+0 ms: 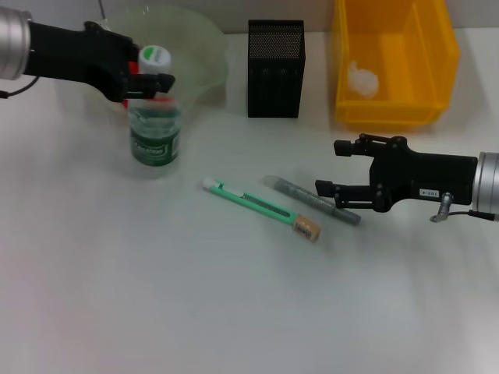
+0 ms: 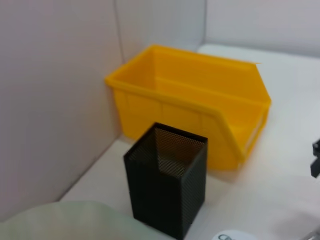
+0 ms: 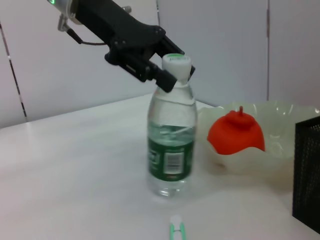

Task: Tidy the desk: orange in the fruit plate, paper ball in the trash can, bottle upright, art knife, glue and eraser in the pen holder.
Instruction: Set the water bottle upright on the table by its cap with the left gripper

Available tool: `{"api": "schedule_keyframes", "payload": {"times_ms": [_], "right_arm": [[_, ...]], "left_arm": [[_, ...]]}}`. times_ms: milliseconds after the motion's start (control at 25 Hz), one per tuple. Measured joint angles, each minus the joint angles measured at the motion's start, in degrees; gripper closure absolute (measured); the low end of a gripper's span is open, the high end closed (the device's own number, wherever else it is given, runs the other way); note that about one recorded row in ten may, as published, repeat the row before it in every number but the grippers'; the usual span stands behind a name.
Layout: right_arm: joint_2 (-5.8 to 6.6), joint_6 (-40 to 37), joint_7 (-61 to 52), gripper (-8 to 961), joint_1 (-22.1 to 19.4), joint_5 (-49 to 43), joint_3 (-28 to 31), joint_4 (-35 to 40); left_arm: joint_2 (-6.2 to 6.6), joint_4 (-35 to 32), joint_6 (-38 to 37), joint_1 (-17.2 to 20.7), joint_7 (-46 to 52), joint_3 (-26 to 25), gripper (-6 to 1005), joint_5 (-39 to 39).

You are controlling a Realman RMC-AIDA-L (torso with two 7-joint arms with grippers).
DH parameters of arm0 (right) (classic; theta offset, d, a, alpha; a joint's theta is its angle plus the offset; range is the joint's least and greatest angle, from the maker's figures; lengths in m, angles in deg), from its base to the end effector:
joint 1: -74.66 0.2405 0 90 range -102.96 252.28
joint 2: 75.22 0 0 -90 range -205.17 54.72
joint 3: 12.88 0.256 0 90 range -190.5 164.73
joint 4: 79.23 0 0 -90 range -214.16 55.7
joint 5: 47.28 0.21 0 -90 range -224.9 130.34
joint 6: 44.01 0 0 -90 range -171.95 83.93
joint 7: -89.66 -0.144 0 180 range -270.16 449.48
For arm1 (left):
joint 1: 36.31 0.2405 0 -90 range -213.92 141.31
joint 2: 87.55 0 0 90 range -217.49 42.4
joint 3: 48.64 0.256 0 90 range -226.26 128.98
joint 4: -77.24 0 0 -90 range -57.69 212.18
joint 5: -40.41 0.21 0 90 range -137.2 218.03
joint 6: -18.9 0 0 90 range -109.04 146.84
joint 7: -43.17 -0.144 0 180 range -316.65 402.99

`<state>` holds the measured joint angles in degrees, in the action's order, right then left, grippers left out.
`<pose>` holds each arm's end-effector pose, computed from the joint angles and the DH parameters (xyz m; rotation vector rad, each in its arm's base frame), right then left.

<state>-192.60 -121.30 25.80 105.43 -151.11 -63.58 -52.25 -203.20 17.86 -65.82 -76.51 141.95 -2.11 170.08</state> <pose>0.2738 0.3353 -0.0322 -2.6946 0.4377 0.6032 -0.1982 0.4052 0.0644 -2.6979 -0.3954 -0.1646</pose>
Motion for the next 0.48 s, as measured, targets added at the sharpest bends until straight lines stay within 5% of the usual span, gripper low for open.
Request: {"api": "schedule_keyframes", "payload": {"times_ms": [480], "right_arm": [[-0.14, -1.36, -0.07, 230, 0.48, -0.07, -0.76, -0.27]], "left_arm": [[1.83, 0.52, -0.33, 4.67, -0.44, -5.19, 542, -5.37]]}}
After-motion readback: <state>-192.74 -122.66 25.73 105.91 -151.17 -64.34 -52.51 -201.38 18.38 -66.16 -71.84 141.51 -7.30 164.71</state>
